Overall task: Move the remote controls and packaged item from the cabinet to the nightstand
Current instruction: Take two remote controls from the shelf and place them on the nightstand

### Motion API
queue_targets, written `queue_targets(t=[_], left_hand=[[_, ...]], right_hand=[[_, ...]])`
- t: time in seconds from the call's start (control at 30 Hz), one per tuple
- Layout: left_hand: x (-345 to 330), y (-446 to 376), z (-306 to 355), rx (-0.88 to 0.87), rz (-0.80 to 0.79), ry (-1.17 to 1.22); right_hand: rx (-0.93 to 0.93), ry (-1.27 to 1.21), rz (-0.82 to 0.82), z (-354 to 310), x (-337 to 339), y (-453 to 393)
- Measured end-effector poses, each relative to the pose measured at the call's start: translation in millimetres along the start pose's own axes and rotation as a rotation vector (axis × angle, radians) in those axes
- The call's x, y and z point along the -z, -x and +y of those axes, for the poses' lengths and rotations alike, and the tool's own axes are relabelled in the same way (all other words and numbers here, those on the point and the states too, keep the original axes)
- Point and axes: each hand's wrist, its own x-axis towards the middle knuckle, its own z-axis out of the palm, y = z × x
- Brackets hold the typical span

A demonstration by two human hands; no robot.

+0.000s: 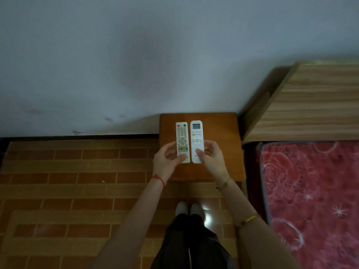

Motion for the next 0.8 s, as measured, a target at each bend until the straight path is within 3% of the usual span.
queue_targets(t=[0.37, 0.8], left_hand=[[-34, -140, -146, 0.151, 0.04, 0.082], [-48, -197, -230, 0.072, 0.091, -0.132]], right_hand=[[-0.137, 0.128, 0.015, 135, -51, -148], [-0.075, 0.208, 0.067, 202, -88, -186]])
